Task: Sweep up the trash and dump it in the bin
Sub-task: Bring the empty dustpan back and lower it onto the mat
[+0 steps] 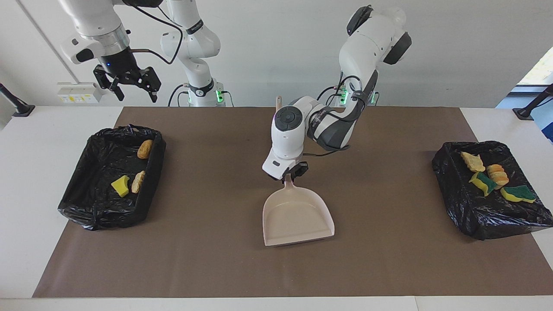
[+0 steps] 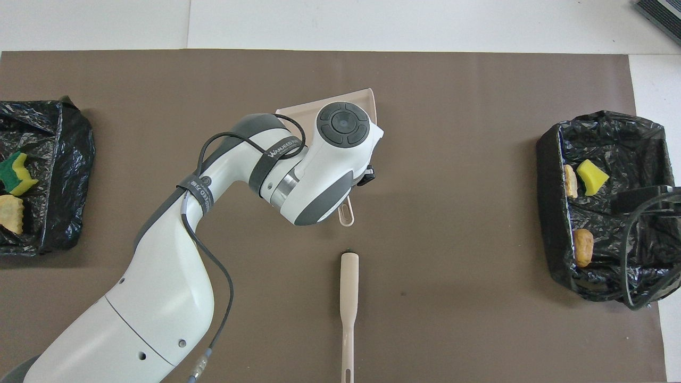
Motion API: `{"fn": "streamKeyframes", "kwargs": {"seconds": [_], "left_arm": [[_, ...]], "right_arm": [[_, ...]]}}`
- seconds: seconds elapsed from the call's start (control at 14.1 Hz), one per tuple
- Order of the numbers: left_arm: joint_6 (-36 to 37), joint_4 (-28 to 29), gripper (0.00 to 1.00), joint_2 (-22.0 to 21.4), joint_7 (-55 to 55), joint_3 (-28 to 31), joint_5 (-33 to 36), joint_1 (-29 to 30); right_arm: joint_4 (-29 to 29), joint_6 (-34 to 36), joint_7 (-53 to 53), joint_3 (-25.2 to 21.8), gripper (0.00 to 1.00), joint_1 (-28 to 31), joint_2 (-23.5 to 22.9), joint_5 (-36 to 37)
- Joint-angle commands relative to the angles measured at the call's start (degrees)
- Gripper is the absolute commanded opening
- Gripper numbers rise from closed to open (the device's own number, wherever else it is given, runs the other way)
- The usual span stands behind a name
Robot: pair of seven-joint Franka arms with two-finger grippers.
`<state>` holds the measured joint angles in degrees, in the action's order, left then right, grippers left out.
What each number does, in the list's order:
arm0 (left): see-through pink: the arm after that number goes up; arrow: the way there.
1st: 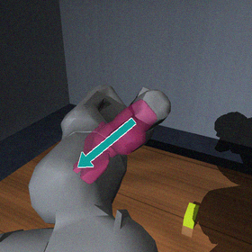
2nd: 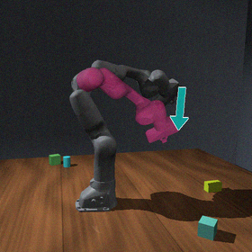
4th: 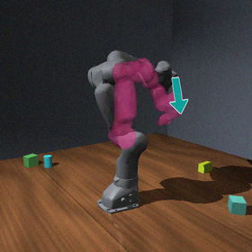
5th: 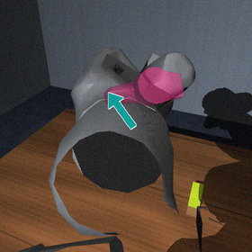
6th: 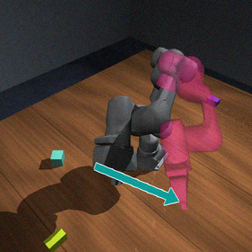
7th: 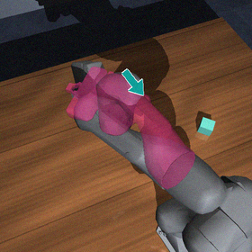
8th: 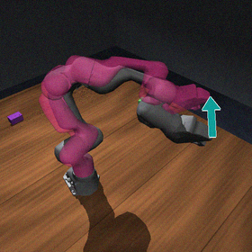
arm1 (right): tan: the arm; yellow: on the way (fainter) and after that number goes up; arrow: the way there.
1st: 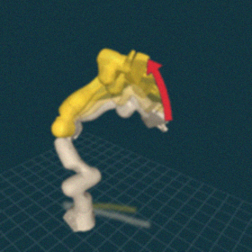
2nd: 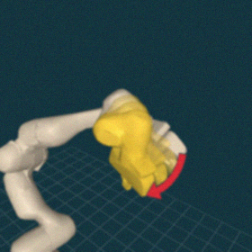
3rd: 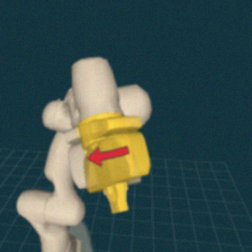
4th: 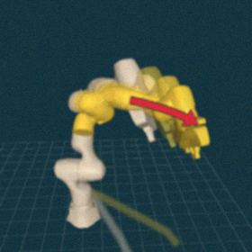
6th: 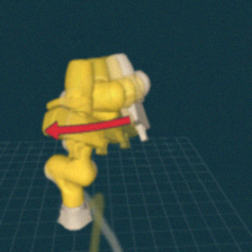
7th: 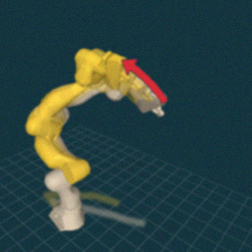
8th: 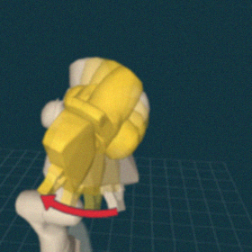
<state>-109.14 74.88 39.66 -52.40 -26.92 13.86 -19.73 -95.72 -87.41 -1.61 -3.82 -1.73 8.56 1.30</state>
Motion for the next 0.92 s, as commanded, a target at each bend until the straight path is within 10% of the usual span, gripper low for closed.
{"fn": "streamKeyframes", "kwargs": {"seconds": [0.0, 0.14, 0.36, 0.57, 0.71, 0.85], "left_arm": [[-1.9, -0.5, 0.04, 0.5, 0.4, 0.5, -0.8, -0.6], [-1.7, 1.2, 0.04, 0.0, 6.0, 0.6, -0.8, -0.5], [-1.9, 3.7, 0.38, -0.8, 9.0, 0.5, -0.9, -0.6], [-2.7, 5.2, 0.41, -1.9, 12.2, 0.7, -0.9, -0.5], [-2.9, 5.5, 0.95, -2.0, 12.4, 1.0, -1.0, -0.3], [-3.0, 5.6, 1.00, -4.1, 12.8, 2.4, -1.1, -0.1]], "right_arm": [[-0.1, -1.6, 0.8, -2.2, 1.00, -1.8, -0.6, 0.8], [0.4, -0.7, 1.0, -1.0, 1.00, 0.5, -1.7, 0.5], [1.7, 0.6, 0.9, 2.8, 1.00, 3.8, -2.5, -0.1], [1.2, 0.6, 0.8, 2.8, 1.00, 3.5, -2.1, -0.3], [1.2, 2.1, 0.9, 2.8, 1.00, 3.4, -1.9, -0.5], [0.4, 1.5, 0.9, 2.8, 1.00, 3.1, -1.4, -0.4]]}}
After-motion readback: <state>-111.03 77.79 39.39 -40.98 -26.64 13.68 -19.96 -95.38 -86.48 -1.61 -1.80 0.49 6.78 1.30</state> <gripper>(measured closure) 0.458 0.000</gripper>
